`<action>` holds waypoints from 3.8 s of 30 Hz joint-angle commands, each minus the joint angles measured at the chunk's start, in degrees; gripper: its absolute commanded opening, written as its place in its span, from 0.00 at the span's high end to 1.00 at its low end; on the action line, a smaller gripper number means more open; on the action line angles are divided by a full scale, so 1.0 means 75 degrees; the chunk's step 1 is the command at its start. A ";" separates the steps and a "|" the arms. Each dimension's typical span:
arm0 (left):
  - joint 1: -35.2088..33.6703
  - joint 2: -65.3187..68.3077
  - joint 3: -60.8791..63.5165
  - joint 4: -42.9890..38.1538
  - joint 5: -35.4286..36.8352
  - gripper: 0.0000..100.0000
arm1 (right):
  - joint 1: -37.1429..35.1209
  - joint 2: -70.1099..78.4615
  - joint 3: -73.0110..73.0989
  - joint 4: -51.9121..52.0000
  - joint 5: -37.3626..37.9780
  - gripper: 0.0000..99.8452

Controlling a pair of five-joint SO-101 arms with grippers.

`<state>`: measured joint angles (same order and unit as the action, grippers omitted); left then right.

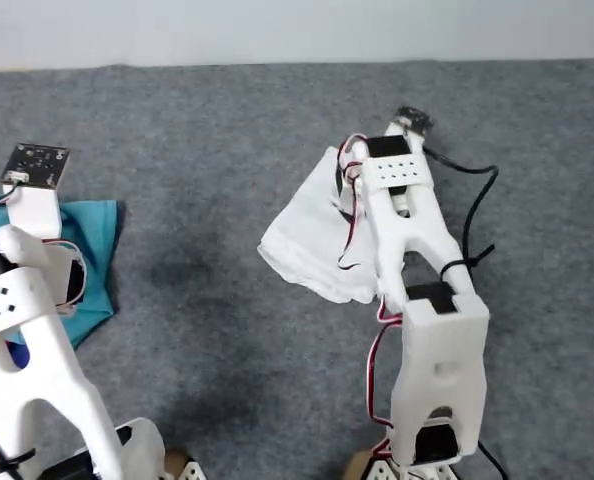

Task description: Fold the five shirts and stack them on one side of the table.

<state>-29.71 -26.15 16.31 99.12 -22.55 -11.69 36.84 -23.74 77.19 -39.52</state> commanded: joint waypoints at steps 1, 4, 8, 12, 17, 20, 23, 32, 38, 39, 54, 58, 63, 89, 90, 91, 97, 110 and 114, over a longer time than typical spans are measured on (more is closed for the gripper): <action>0.0000 -0.0199 -0.0041 0.0164 -0.0082 0.96 | 0.0088 0.0358 -0.0774 -0.0088 -0.0070 0.62; 0.0000 -0.0199 -0.0041 0.0176 -0.0082 0.96 | -0.0018 0.0908 -0.1371 -0.0088 -0.0070 0.62; 0.0000 -0.0199 -0.0041 0.0176 -0.0082 0.96 | -0.0100 0.1694 -0.2157 -0.0029 -0.0070 0.62; 0.0000 -0.0199 -0.0041 0.0176 -0.0082 0.96 | -0.0076 0.2467 -0.2626 0.0100 -0.0082 0.62; 0.0000 -0.0199 -0.0041 0.0176 -0.0082 0.96 | -0.0100 0.2702 -0.3130 0.0908 -0.0082 0.74; 0.0000 -0.0199 -0.0041 0.0164 -0.0082 0.96 | -0.0100 0.2702 -0.3130 0.1096 -0.0035 0.89; 0.0000 -0.0199 -0.0041 0.0164 -0.0082 0.96 | -0.0088 0.2690 -0.3130 0.1155 0.0363 0.99; 0.0000 -0.0199 -0.0076 0.0164 -0.0082 0.96 | 0.0299 0.2081 -0.3774 0.2456 0.0844 0.99; 0.0000 -0.0199 -0.0088 0.0164 -0.0082 0.96 | 0.1108 0.1459 -0.3880 0.3194 0.1969 0.99; 0.0000 -0.0199 -0.0088 0.0164 -0.0082 0.96 | 0.1307 0.1389 -0.3880 0.3218 0.2204 0.99; 0.0000 -0.0199 -0.0088 0.0164 -0.0082 0.96 | 0.5163 0.1131 -0.3880 0.2409 0.5990 0.99; 0.0000 -0.0199 -0.0088 0.0164 -0.0070 0.96 | 0.5832 0.1131 -0.3880 0.2221 0.6716 0.99; 0.0000 -0.0199 -0.0088 0.0164 -0.0070 0.96 | 0.6406 0.1155 -0.3856 0.1729 0.7408 0.99; 0.0000 -0.0199 -0.0088 0.0176 -0.0070 0.96 | 0.6207 -0.0275 -0.3892 0.3300 0.7537 0.73; 0.0000 -0.0199 -0.0088 0.0176 -0.0070 0.96 | 0.6089 -0.0311 -0.3845 0.3405 0.7537 0.77; 0.0000 -0.0199 -0.0088 0.0176 -0.0070 0.96 | 0.6031 -0.0334 -0.3833 0.3417 0.7537 0.82; 0.0000 -0.0199 -0.0088 0.0176 -0.0070 0.96 | 0.5972 0.0158 -0.3587 0.3417 0.7537 0.96; 0.0000 -0.0199 -0.0088 0.0176 -0.0082 0.96 | 0.5960 0.0592 -0.1829 0.3417 0.6951 0.99; 0.0012 -0.0199 -0.0088 0.0176 -0.0082 0.96 | 0.5960 0.0416 -0.1289 0.3417 0.6951 0.99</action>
<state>-29.71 -26.15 16.31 99.12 -22.64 33.67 43.60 -34.81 100.48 13.23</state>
